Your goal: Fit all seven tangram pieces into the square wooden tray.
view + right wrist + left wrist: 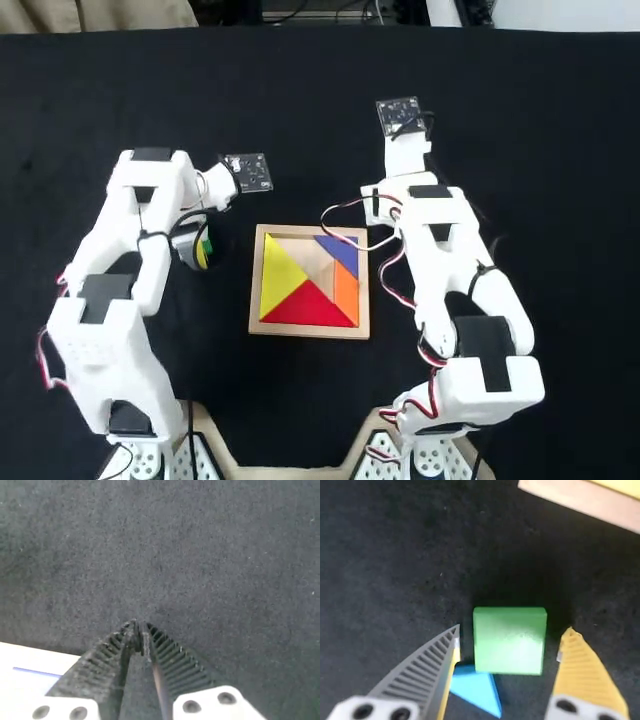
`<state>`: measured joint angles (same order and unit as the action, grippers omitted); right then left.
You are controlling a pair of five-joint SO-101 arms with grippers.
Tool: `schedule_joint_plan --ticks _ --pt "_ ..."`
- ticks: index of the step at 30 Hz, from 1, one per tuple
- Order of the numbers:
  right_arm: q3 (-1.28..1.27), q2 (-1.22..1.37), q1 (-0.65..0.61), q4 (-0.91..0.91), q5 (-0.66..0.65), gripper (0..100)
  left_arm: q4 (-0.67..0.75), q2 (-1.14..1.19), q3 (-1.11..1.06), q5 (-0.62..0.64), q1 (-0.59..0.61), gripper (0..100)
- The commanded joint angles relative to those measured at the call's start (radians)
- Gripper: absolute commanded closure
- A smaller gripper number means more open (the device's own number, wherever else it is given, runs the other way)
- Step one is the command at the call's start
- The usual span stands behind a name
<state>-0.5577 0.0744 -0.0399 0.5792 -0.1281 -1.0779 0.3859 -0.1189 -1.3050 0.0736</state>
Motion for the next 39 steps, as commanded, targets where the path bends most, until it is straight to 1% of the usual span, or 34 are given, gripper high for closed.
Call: schedule_joint_plan --ticks 1,4,9,11,15,16,18,22,24,29,31,33,36,37,39 --pt "0.007 -0.008 0.014 -0.017 -0.011 98.7 -0.051 0.049 0.087 -0.006 0.01 69" --pt "0.007 -0.008 0.014 -0.017 -0.011 98.7 -0.089 0.058 0.113 -0.008 0.01 71" --pt "0.007 -0.008 0.014 -0.017 -0.011 98.7 -0.098 0.064 0.119 -0.008 0.01 88" --pt "0.007 -0.008 0.014 -0.017 -0.011 98.7 -0.12 0.064 0.12 -0.008 0.005 92" --pt "0.007 -0.008 0.014 -0.017 -0.011 98.7 -0.201 0.052 0.143 -0.008 -0.004 93" --pt "0.007 -0.008 0.015 -0.017 -0.011 98.7 -0.229 0.052 0.163 -0.003 -0.008 93" --pt "0.007 -0.008 0.015 -0.017 -0.011 98.7 -0.327 0.052 0.228 -0.002 -0.018 93" --pt "0.005 -0.008 0.017 -0.017 -0.011 98.7 -0.589 -0.002 0.406 0.014 -0.073 93" --pt "0.005 -0.008 0.017 -0.017 -0.011 98.7 -0.651 -0.037 0.458 0.046 -0.104 93" --pt "0.004 -0.01 0.029 -0.017 -0.008 98.7 -0.651 -0.084 0.475 0.146 -0.148 94" --pt "0.004 -0.012 0.031 -0.017 -0.008 98.7 -0.657 -0.098 0.473 0.198 -0.183 97" --pt "0.004 -0.012 0.034 -0.017 -0.006 98.7 -0.667 -0.123 0.47 0.321 -0.236 97" --pt "0.004 -0.013 0.034 -0.014 -0.006 98.7 -0.674 -0.172 0.447 0.572 -0.323 97" --pt "0.004 -0.013 0.034 -0.012 -0.006 98.7 -0.672 -0.192 0.433 0.634 -0.346 97" --pt "0.004 -0.015 0.044 -0.012 -0.006 98.7 -0.672 -0.226 0.41 0.712 -0.39 97"
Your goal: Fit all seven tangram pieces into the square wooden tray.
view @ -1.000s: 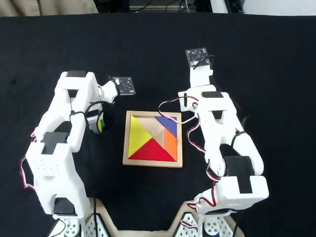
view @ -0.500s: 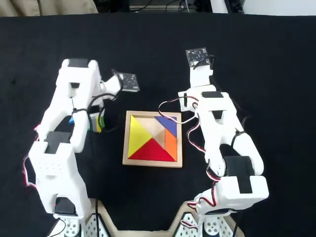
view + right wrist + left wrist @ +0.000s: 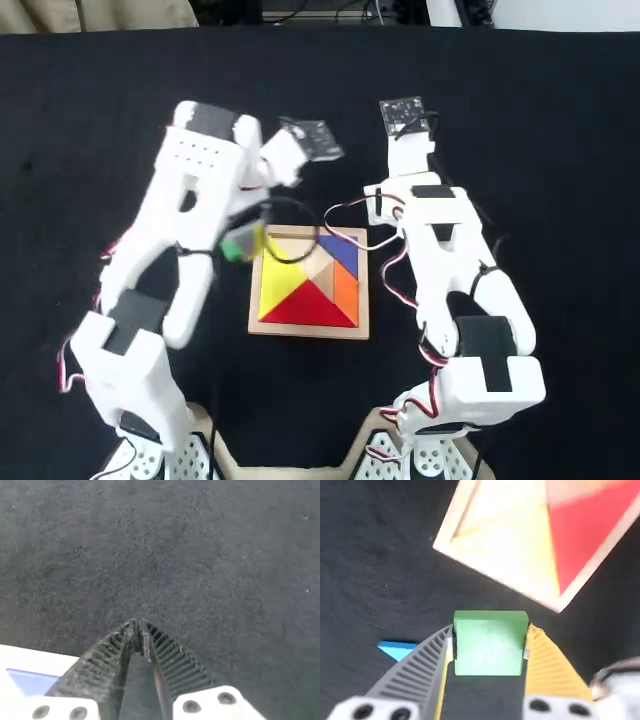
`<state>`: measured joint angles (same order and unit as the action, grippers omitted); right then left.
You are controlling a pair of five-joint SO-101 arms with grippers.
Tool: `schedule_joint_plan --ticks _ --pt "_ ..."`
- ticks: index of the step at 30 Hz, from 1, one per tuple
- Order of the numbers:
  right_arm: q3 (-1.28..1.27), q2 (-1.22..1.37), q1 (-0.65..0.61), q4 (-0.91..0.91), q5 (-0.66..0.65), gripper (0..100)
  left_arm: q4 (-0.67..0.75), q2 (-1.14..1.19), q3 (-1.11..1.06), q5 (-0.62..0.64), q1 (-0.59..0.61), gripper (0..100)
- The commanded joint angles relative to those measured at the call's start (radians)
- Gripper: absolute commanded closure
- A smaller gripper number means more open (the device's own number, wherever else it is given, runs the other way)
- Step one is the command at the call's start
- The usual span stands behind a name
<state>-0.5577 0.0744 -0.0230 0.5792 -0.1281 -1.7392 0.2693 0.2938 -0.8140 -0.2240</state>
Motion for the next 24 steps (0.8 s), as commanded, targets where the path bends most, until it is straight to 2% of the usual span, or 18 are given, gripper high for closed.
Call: schedule_joint_plan --ticks 1,4,9,16,24 --pt "0.004 -0.015 0.035 -0.012 -0.005 98.7 -0.011 -0.127 -0.015 0.245 -0.108 97" --pt "0.008 -0.016 0.068 -0.015 -0.005 98.7 0.063 -0.17 -0.085 0.308 -0.14 97" --pt "0.013 -0.016 0.098 -0.021 -0.005 98.7 0.339 -0.215 -0.328 0.468 -0.186 97" --pt "0.012 -0.016 0.1 -0.04 -0.009 98.7 0.729 -0.227 -0.615 0.497 -0.252 97" --pt "0.027 -0.01 0.098 -0.04 -0.009 98.7 0.845 -0.216 -0.63 0.493 -0.248 97"
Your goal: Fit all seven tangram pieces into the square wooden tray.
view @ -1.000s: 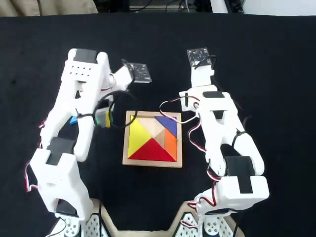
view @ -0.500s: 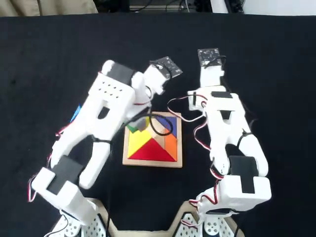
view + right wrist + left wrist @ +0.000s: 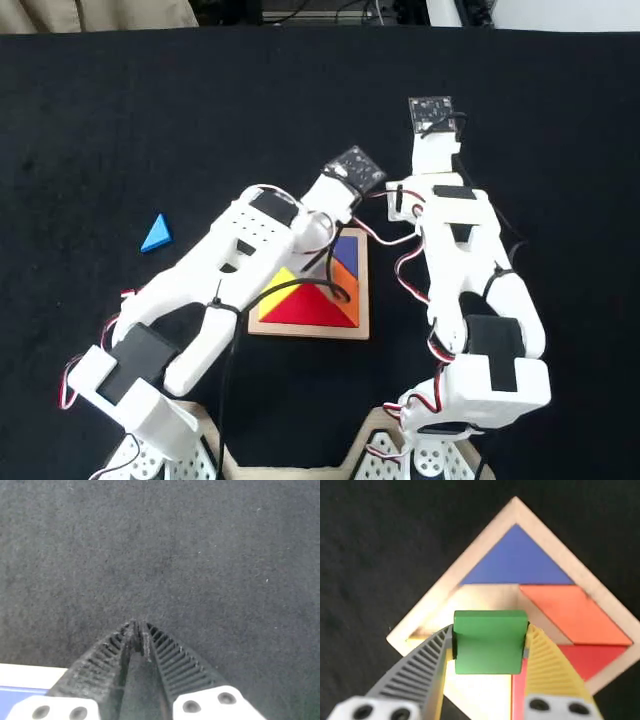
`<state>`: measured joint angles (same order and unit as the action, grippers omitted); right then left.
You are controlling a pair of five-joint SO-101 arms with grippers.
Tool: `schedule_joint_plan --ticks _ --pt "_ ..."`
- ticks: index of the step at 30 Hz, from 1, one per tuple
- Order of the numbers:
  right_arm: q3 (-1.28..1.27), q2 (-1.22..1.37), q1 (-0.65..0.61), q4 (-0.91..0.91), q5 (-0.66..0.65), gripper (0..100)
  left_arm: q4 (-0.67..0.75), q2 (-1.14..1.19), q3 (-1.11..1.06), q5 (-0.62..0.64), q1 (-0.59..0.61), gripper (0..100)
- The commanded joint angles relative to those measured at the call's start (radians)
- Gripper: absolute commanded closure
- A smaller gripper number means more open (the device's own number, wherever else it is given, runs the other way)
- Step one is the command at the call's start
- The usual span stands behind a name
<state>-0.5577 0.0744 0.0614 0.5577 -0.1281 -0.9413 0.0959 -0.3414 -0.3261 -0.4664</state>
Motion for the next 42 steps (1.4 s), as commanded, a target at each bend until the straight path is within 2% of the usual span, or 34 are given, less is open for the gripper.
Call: schedule_joint_plan --ticks 1,15,22,34,39,42 --pt "0.027 -0.01 0.012 -0.018 -0.009 98.7 0.054 -0.043 0.007 0.005 -0.007 97" --pt "0.027 -0.008 0.011 -0.018 -0.009 98.7 0.084 0.028 0.008 0.003 -0.002 97" --pt "0.025 -0.008 0.009 -0.018 -0.011 98.7 0.086 0.083 0.03 0.003 -0.002 78" --pt "0.025 -0.008 0.008 -0.018 -0.011 98.7 0.078 0.083 0.073 0.003 -0.013 77" --pt "0.025 -0.008 0.008 -0.017 -0.011 98.7 0.078 0.083 0.073 0.008 -0.004 69" --pt "0.025 -0.008 0.008 -0.017 -0.011 98.7 0.077 0.083 0.073 -0.015 -0.002 68"
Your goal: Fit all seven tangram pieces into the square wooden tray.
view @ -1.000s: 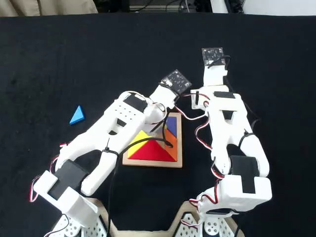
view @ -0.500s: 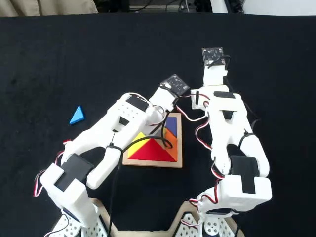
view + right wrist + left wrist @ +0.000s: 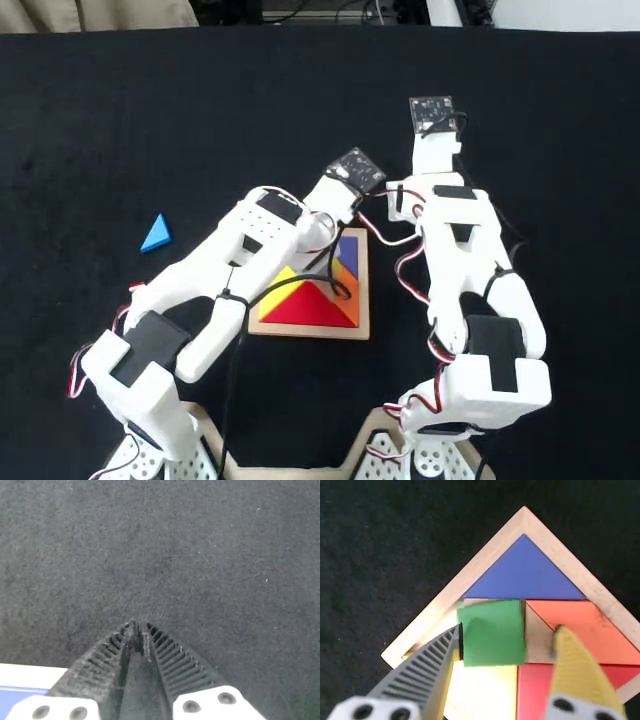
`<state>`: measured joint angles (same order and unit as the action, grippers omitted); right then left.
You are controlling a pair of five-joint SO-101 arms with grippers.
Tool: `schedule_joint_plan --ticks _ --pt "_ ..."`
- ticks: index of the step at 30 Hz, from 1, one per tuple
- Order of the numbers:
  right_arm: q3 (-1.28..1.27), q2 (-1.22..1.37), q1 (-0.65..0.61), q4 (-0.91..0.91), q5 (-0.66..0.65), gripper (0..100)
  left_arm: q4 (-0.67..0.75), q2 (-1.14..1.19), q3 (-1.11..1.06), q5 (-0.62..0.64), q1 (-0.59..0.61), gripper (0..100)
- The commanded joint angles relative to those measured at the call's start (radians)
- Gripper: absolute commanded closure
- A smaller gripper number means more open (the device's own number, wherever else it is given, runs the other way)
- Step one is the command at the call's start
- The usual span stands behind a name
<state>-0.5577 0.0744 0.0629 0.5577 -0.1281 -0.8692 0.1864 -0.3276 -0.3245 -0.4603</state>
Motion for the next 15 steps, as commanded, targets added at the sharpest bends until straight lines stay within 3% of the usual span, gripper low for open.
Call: schedule_joint_plan --ticks 1,8,15 --pt "0.025 -0.008 0.006 -0.017 -0.011 98.7 0.005 -0.008 0.059 -0.035 -0.01 68" --pt "0.024 -0.008 0.009 -0.017 -0.011 98.7 -0.012 -0.098 0.058 -0.091 0.042 68" --pt "0.024 -0.008 0.009 -0.017 -0.011 98.7 -0.121 -0.324 0.05 -0.089 0.305 85"
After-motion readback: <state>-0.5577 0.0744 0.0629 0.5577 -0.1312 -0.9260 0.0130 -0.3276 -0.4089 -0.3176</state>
